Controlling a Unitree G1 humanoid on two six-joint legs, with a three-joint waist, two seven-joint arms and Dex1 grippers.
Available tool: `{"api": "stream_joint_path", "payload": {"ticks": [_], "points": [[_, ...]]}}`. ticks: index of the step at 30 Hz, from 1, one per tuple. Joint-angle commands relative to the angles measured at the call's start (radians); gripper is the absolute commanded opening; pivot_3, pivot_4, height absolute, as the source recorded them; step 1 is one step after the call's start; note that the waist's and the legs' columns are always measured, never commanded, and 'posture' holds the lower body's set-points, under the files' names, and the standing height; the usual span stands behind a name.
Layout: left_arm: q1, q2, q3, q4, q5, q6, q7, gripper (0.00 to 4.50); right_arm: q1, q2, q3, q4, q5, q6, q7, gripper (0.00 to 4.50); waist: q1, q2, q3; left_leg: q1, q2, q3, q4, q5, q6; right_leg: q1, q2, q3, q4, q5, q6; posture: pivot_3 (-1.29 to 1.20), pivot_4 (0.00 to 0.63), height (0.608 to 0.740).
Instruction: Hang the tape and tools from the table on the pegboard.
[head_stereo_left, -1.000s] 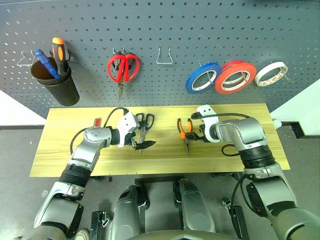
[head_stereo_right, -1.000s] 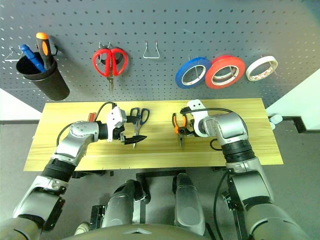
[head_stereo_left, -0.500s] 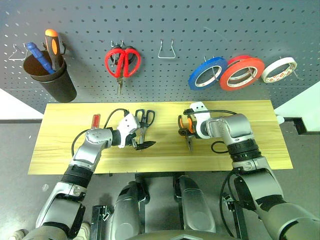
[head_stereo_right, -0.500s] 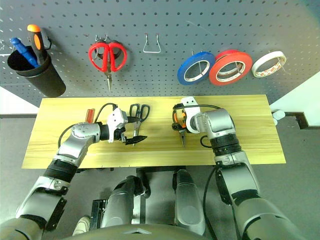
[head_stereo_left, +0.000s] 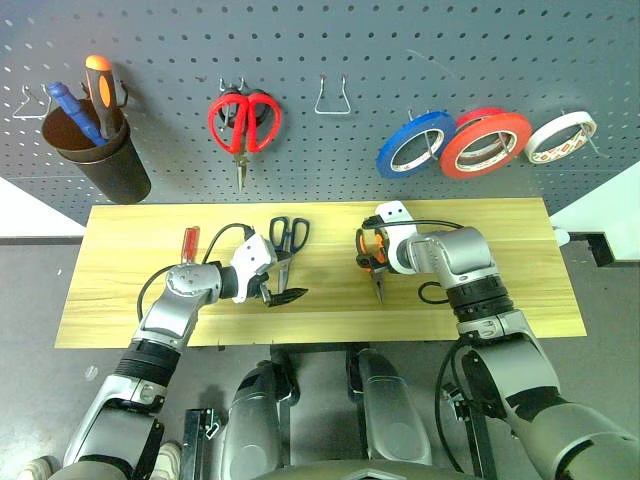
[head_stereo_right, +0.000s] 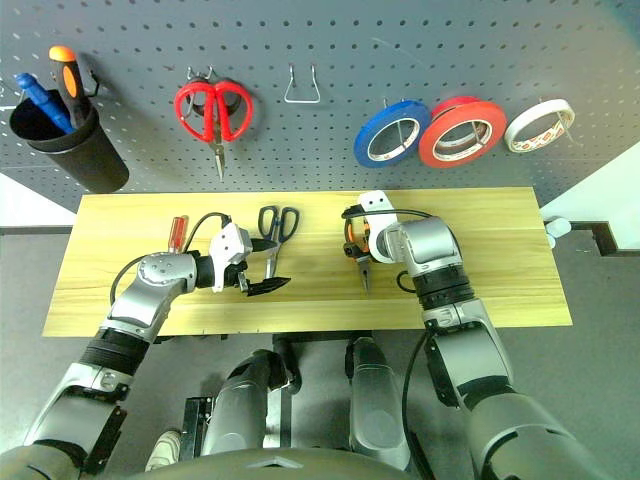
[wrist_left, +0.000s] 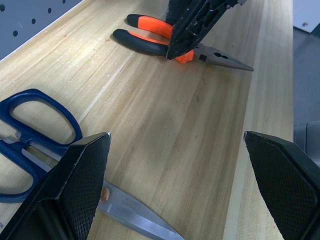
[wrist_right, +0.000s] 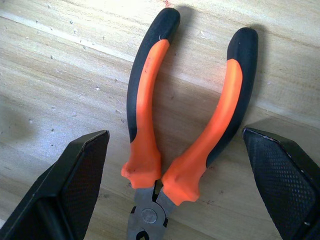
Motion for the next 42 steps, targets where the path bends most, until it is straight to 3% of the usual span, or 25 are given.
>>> {"api": "stream_joint_path", "payload": {"ticks": [1, 6, 8, 14, 21, 27, 35, 42], "points": [[0.014, 0.011, 0.017, -0.038, -0.008, 0.006, 0.004, 4.5, 0.011, 0.009, 0.041, -0.037, -0.005, 0.041, 0.012, 4.47, 0.0, 0.0, 0.0, 0.0, 0.0, 0.0, 0.0, 0.0, 0.0, 0.0, 0.0, 0.0, 0.0, 0.0, 0.0, -0.16, 0.416, 0.73], [0.013, 0.011, 0.023, -0.035, -0.009, 0.013, 0.009, 4.5, 0.025, 0.006, 0.065, -0.063, -0.014, 0.052, 0.01, 4.3, 0.0, 0.0, 0.0, 0.0, 0.0, 0.0, -0.003, 0.0, -0.001, -0.001, 0.0, 0.0, -0.001, 0.0, 0.0, -0.16, 0.418, 0.73], [0.013, 0.012, 0.023, -0.034, -0.01, 0.012, 0.007, 4.5, 0.019, 0.01, 0.057, -0.053, -0.018, 0.046, 0.004, 3.92, 0.0, 0.0, 0.0, 0.0, 0.0, 0.0, -0.005, 0.001, -0.002, -0.001, 0.0, 0.0, -0.003, 0.0, 0.0, -0.16, 0.418, 0.73], [0.022, 0.013, 0.025, -0.055, -0.032, 0.011, -0.02, 4.5, 0.007, 0.024, 0.007, -0.017, -0.02, 0.049, -0.01, 2.03, 0.0, 0.0, 0.0, 0.0, 0.0, 0.001, -0.012, 0.005, -0.008, -0.003, 0.001, 0.0, -0.006, 0.001, 0.002, -0.15, 0.418, 0.73], [0.026, 0.043, 0.045, -0.07, -0.056, 0.008, -0.05, 4.5, 0.017, -0.012, 0.003, -0.091, 0.0, 0.102, 0.028, 2.0, 0.001, -0.001, 0.0, 0.0, 0.0, 0.001, -0.013, 0.005, -0.008, -0.003, 0.001, 0.0, -0.006, 0.001, 0.002, -0.16, 0.37, 0.73], [0.045, 0.085, 0.081, -0.146, -0.104, 0.026, -0.082, 4.5, 0.053, -0.087, -0.028, -0.326, 0.09, 0.212, 0.108, 2.0, 0.002, -0.001, -0.001, -0.005, -0.001, 0.002, -0.013, 0.007, -0.011, -0.007, 0.001, -0.001, -0.006, 0.001, 0.003, -0.17, 0.301, 0.73], [0.124, 0.164, 0.153, -0.334, -0.254, 0.122, -0.168, 4.5, 0.101, -0.178, -0.132, -0.681, 0.267, 0.327, 0.22, 2.0, -0.002, -0.008, -0.014, -0.006, 0.0, 0.002, -0.014, 0.008, -0.013, -0.008, 0.004, -0.001, -0.006, 0.002, 0.003, -0.19, 0.21, 0.73], [0.138, 0.167, 0.275, -0.411, -0.407, 0.156, -0.175, 4.5, 0.145, -0.291, -0.252, -0.828, 0.442, 0.275, 0.371, 2.0, -0.002, -0.015, -0.059, -0.009, -0.001, 0.001, -0.014, 0.008, -0.013, -0.008, 0.006, -0.003, -0.008, 0.002, 0.003, -0.21, 0.138, 0.73]]}}
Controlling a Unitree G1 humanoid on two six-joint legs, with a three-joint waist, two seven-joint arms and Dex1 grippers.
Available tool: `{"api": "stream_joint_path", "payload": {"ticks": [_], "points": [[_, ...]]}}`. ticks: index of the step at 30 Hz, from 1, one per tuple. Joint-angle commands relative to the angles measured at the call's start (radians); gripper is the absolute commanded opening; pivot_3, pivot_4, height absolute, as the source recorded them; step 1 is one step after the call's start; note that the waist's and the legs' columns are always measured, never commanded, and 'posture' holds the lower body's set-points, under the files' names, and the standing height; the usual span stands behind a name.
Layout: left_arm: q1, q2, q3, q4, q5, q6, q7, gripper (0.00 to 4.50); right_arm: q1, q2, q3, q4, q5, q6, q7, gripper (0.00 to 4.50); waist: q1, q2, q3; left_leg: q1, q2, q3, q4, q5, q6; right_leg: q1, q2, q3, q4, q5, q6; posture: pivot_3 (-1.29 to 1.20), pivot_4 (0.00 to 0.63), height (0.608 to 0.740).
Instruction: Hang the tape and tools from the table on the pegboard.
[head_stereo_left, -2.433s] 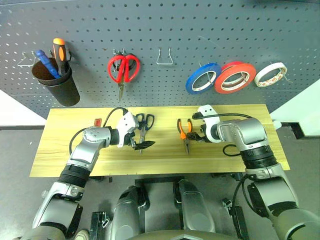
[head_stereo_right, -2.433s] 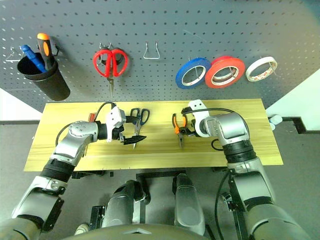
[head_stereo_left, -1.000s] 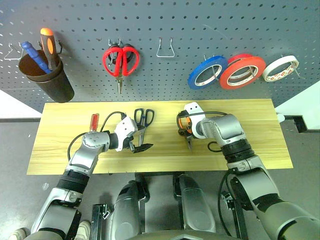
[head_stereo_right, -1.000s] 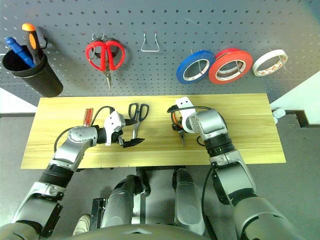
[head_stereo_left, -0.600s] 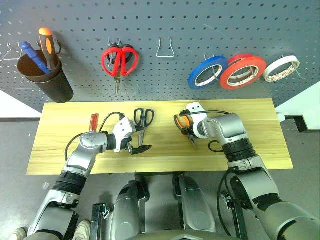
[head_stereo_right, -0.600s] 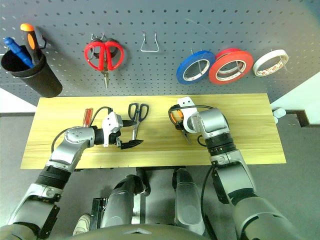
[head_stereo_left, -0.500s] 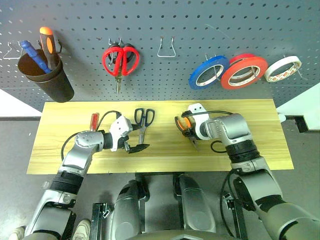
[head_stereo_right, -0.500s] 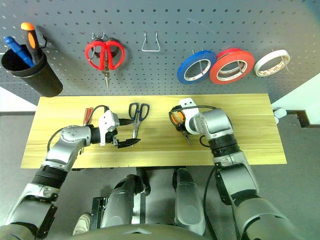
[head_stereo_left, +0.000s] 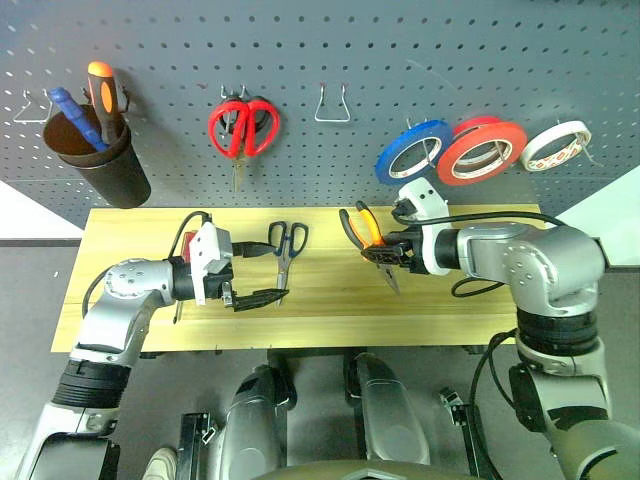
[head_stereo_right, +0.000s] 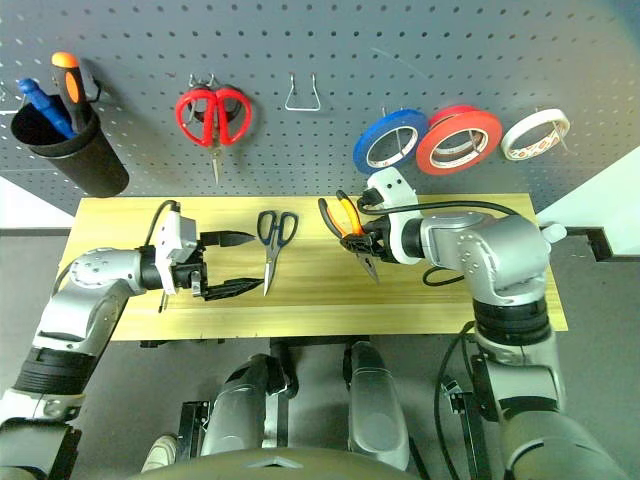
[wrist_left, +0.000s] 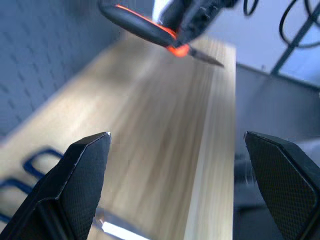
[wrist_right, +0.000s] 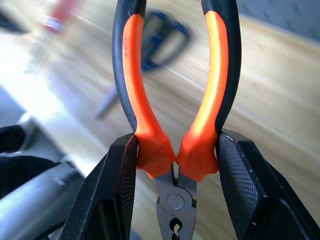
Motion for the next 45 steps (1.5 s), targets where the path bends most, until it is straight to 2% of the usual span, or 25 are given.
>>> {"api": "stream_joint_path", "payload": {"ticks": [1, 6, 11, 17, 22, 30, 39, 45], "points": [[0.009, 0.01, 0.08, -0.076, -0.102, 0.024, -0.009, 4.5, 0.011, -0.056, -0.088, -0.079, 0.089, -0.05, 0.072, 2.0, -0.001, -0.002, -0.015, 0.0, 0.0, 0.0, 0.0, 0.0, 0.0, 0.0, 0.0, 0.0, 0.0, 0.0, 0.0, -0.21, 0.132, 0.73], [0.02, 0.04, 0.144, -0.142, -0.19, 0.084, -0.005, 4.5, -0.009, -0.086, -0.167, -0.09, 0.183, -0.089, 0.118, 2.0, -0.005, -0.007, -0.049, 0.004, 0.0, -0.001, 0.001, 0.0, 0.0, 0.004, 0.001, 0.0, 0.0, 0.001, 0.0, -0.21, 0.099, 0.73], [0.021, 0.074, 0.207, -0.193, -0.261, 0.137, 0.01, 4.5, -0.07, -0.072, -0.195, -0.046, 0.22, -0.14, 0.092, 2.0, -0.022, -0.007, -0.075, 0.006, 0.0, -0.002, 0.002, -0.001, 0.001, 0.006, 0.002, -0.001, 0.0, 0.002, -0.001, -0.19, 0.078, 0.73], [0.022, 0.1, 0.291, -0.244, -0.332, 0.187, 0.069, 4.5, -0.17, -0.019, -0.196, 0.04, 0.227, -0.219, 0.029, 2.0, -0.027, -0.007, -0.108, 0.007, 0.0, -0.003, 0.002, 0.001, 0.001, 0.008, 0.002, -0.001, 0.001, 0.003, -0.001, -0.16, 0.057, 0.73], [0.034, 0.115, 0.334, -0.232, -0.334, 0.185, 0.095, 4.5, -0.257, 0.068, -0.165, 0.125, 0.205, -0.299, -0.046, 2.0, -0.025, -0.006, -0.128, 0.007, -0.001, -0.002, 0.002, 0.003, 0.001, 0.008, 0.004, -0.001, 0.002, 0.003, -0.001, -0.13, 0.046, 0.73], [0.049, 0.115, 0.39, -0.239, -0.363, 0.194, 0.146, 4.5, -0.381, 0.246, -0.073, 0.307, 0.101, -0.496, -0.168, 2.0, -0.022, -0.006, -0.152, 0.007, -0.001, -0.002, 0.003, 0.004, -0.001, 0.008, 0.005, -0.001, 0.003, 0.003, -0.001, -0.09, 0.041, 0.73], [0.084, 0.112, 0.398, -0.231, -0.344, 0.179, 0.167, 4.5, -0.448, 0.358, 0.003, 0.494, -0.09, -0.764, -0.289, 2.0, 0.006, -0.007, -0.163, 0.007, 0.0, -0.001, 0.004, 0.005, -0.002, 0.008, 0.006, -0.001, 0.004, 0.003, -0.002, -0.07, 0.049, 0.73], [0.091, 0.098, 0.388, -0.23, -0.326, 0.163, 0.181, 4.5, -0.496, 0.414, -0.008, 0.657, -0.186, -0.932, -0.378, 2.0, 0.013, -0.008, -0.165, 0.007, 0.0, 0.0, 0.005, 0.005, -0.003, 0.008, 0.007, -0.001, 0.005, 0.003, -0.002, -0.05, 0.055, 0.73]]}}
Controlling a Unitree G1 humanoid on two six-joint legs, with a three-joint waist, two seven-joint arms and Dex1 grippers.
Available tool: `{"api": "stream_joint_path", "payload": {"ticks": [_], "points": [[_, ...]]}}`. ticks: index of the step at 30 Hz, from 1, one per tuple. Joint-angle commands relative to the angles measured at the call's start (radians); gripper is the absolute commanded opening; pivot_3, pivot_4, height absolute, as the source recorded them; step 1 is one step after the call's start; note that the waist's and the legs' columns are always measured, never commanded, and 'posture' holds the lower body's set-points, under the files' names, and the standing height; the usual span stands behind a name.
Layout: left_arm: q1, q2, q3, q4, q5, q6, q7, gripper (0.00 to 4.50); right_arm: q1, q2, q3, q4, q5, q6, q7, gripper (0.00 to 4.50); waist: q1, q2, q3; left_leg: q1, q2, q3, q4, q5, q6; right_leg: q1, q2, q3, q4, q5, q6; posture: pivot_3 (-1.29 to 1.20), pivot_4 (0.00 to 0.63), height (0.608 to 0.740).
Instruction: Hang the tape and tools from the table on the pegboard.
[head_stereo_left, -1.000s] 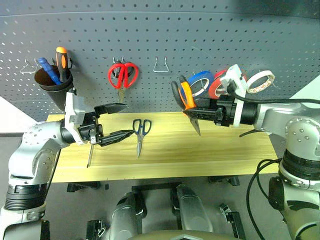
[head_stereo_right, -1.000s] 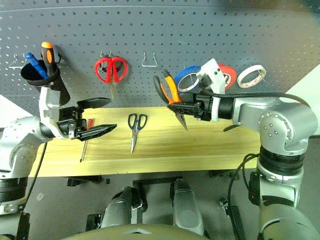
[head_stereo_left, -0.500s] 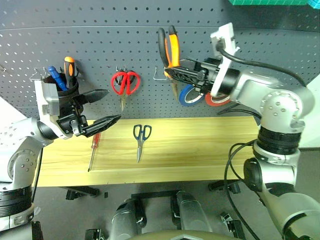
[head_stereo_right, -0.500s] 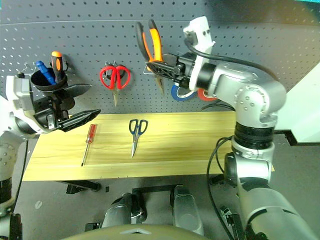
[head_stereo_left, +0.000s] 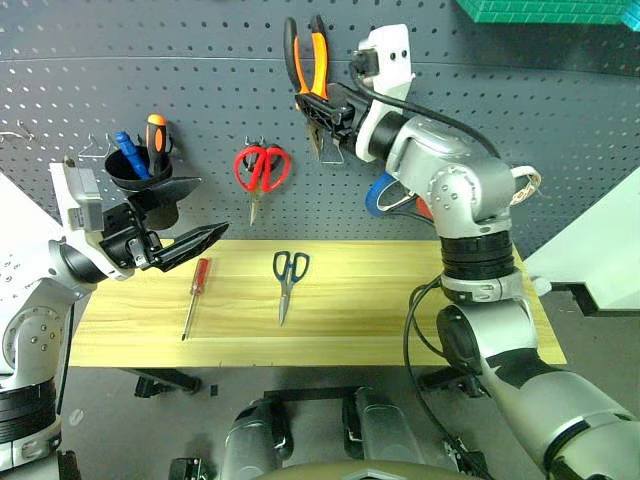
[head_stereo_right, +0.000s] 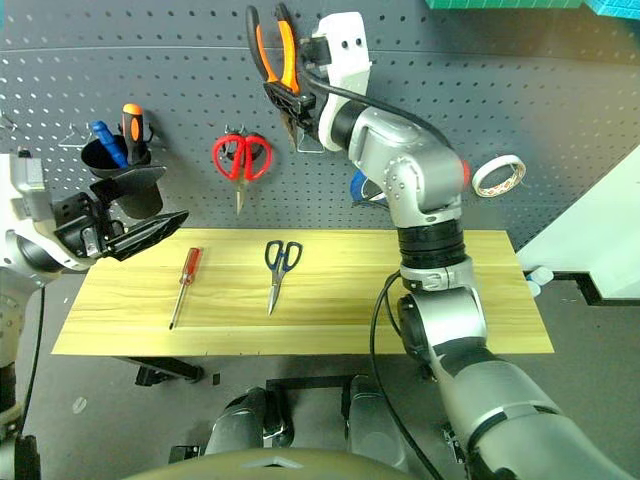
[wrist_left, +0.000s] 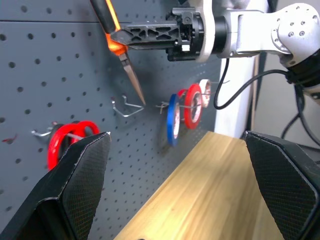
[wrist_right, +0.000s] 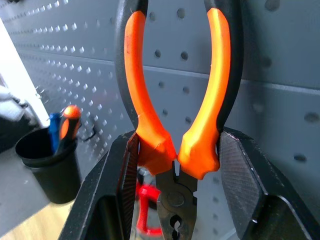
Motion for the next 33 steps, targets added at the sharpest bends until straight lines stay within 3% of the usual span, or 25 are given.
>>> {"api": "stream_joint_path", "payload": {"ticks": [1, 8, 33], "points": [[0.002, -0.004, 0.008, -0.014, 0.011, -0.027, 0.01, 4.5, -0.051, 0.008, -0.013, 0.032, -0.054, -0.118, -0.037, 2.0, 0.004, 0.0, -0.001, 0.0, 0.0, 0.0, 0.0, 0.0, 0.0, 0.0, 0.0, 0.0, 0.0, 0.0, 0.0, -0.05, 0.056, 0.73], [0.026, -0.009, 0.007, -0.022, 0.024, -0.037, 0.01, 4.5, -0.026, 0.013, 0.011, 0.06, -0.113, -0.195, -0.047, 2.0, 0.02, 0.0, -0.002, 0.0, 0.001, 0.0, 0.001, 0.0, -0.001, 0.0, 0.001, 0.0, 0.001, 0.001, -0.001, -0.05, 0.067, 0.73], [0.018, 0.002, -0.029, 0.034, 0.054, -0.064, -0.039, 4.5, 0.125, -0.043, 0.033, -0.131, -0.142, -0.033, -0.05, 2.0, 0.019, 0.0, -0.003, 0.001, 0.003, 0.0, 0.002, 0.001, -0.002, 0.0, 0.002, 0.0, 0.002, 0.001, -0.002, -0.08, 0.079, 0.73]]}}
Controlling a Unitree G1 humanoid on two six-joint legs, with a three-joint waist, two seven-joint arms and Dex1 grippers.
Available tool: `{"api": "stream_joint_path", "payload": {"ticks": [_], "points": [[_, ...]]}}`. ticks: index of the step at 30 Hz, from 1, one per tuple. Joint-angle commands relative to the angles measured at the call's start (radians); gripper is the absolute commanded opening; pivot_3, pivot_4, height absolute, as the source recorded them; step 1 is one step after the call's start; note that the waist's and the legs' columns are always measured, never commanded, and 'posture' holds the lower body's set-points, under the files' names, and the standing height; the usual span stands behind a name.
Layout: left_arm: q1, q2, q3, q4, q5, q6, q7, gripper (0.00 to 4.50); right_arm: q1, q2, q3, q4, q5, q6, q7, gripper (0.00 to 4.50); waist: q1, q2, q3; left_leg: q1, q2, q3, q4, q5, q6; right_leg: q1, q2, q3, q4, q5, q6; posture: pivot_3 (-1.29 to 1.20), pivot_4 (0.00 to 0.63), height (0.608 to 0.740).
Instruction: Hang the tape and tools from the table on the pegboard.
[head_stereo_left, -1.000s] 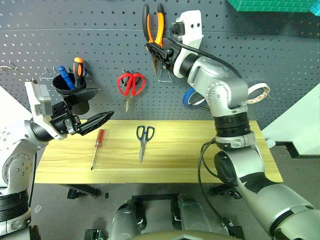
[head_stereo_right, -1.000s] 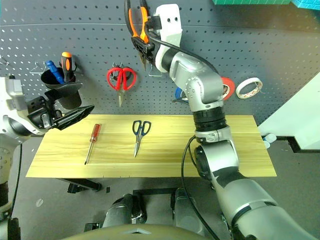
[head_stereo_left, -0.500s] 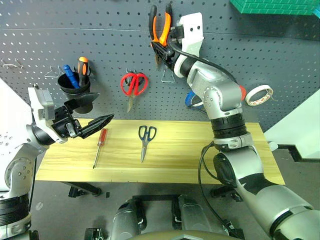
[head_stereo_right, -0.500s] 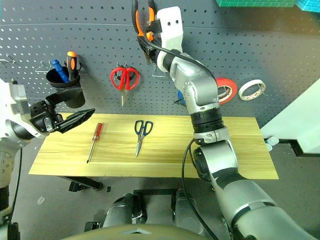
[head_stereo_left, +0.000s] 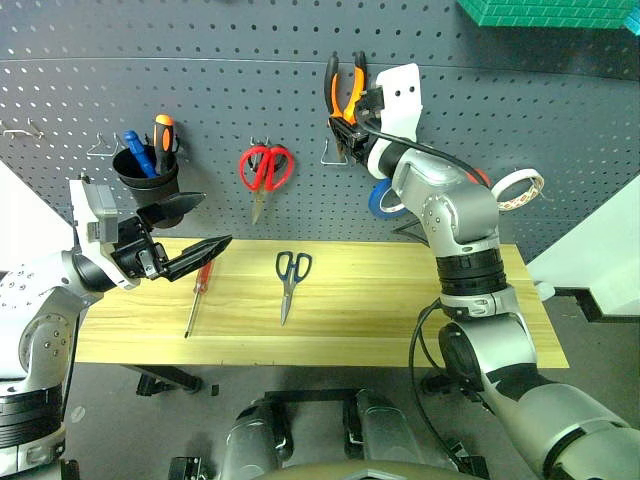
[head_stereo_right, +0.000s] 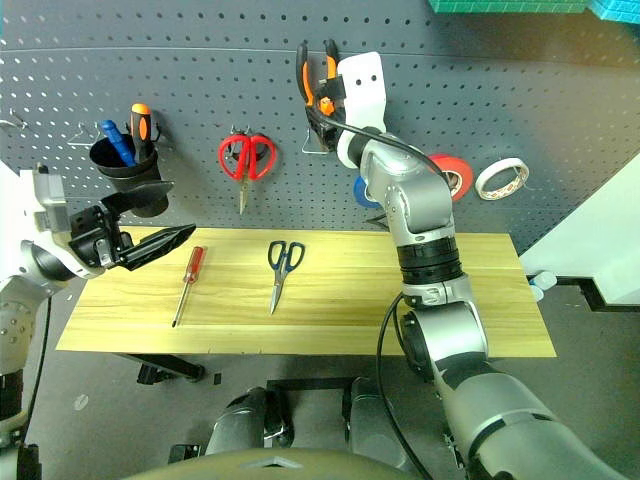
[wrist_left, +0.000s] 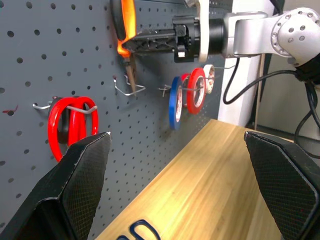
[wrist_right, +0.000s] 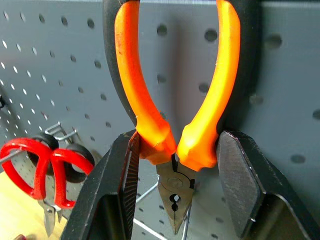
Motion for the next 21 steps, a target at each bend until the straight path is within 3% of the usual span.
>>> {"api": "stream_joint_path", "payload": {"ticks": [1, 9, 16, 21], "points": [[-0.015, 0.012, 0.007, -0.003, 0.007, -0.021, -0.011, 4.5, -0.012, 0.005, 0.004, -0.076, -0.003, 0.0, -0.001, 2.0, 0.0, 0.0, 0.0, 0.0, 0.0, 0.0, 0.0, 0.0, 0.0, 0.0, 0.0, 0.0, 0.0, 0.0, 0.0, -0.08, 0.079, 0.73], [-0.007, 0.013, 0.01, 0.001, 0.02, -0.022, -0.018, 4.5, -0.023, 0.005, -0.01, -0.106, 0.019, 0.034, 0.014, 4.47, 0.001, 0.0, 0.0, 0.0, 0.0, 0.0, 0.0, 0.0, 0.0, 0.0, 0.0, 0.0, 0.0, 0.0, 0.0, -0.08, 0.076, 0.73], [0.011, 0.004, -0.004, 0.002, 0.051, -0.022, -0.002, 4.5, -0.033, -0.065, -0.071, -0.214, 0.117, 0.118, 0.102, 4.47, 0.002, 0.0, 0.0, 0.0, 0.0, 0.0, 0.0, 0.0, 0.0, 0.0, 0.0, 0.0, 0.0, 0.0, 0.0, -0.07, 0.077, 0.73], [0.031, -0.031, -0.022, 0.003, 0.096, -0.031, 0.054, 4.5, 0.011, -0.245, -0.096, -0.341, 0.264, 0.244, 0.31, 4.47, 0.005, 0.0, 0.0, 0.0, 0.0, -0.001, 0.0, 0.0, 0.0, 0.001, 0.0, 0.0, 0.0, 0.0, 0.0, -0.08, 0.09, 0.73]]}}
